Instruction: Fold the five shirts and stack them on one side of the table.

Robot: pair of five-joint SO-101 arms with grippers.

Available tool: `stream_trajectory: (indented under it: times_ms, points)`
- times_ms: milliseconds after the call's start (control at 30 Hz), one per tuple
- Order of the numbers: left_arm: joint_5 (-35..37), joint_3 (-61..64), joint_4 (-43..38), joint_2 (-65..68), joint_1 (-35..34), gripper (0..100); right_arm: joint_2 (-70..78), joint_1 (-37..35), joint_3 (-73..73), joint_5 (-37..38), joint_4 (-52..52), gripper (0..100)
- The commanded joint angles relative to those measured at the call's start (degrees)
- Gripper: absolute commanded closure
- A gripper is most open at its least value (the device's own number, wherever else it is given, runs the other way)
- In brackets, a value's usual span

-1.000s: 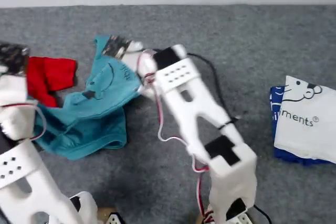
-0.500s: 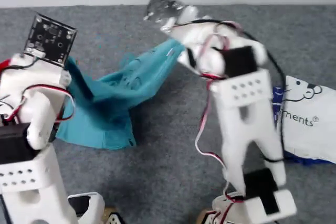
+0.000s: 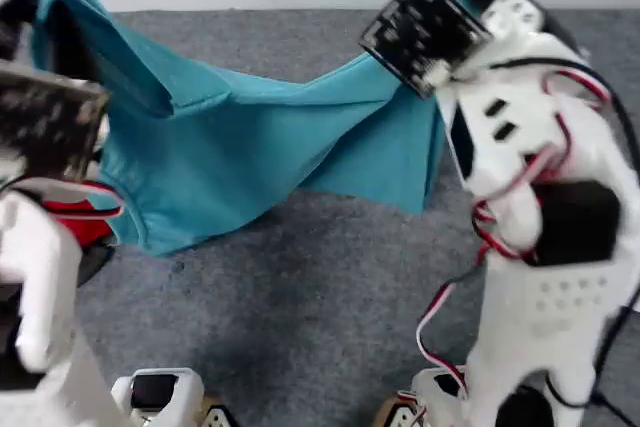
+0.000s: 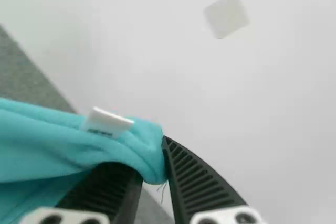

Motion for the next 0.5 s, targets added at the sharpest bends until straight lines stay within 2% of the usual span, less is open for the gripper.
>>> stream_trajectory:
  times_ms: [0, 233, 467]
  points:
    - [-0.09, -7.43, -1.58, -0.97, 0.00, 99, -5.05, 2.68, -2.46, 0.79, -1.19, 98.8]
    - [-6.95, -17.98, -1.23, -1.41, 0.00, 99, -14.64, 7.52, -2.37, 0.79, -0.75, 98.8]
    - [-8.44, -23.69, -1.23, -1.41, 0.00, 99, -22.73, 13.05, -2.37, 2.55, 7.69, 98.8]
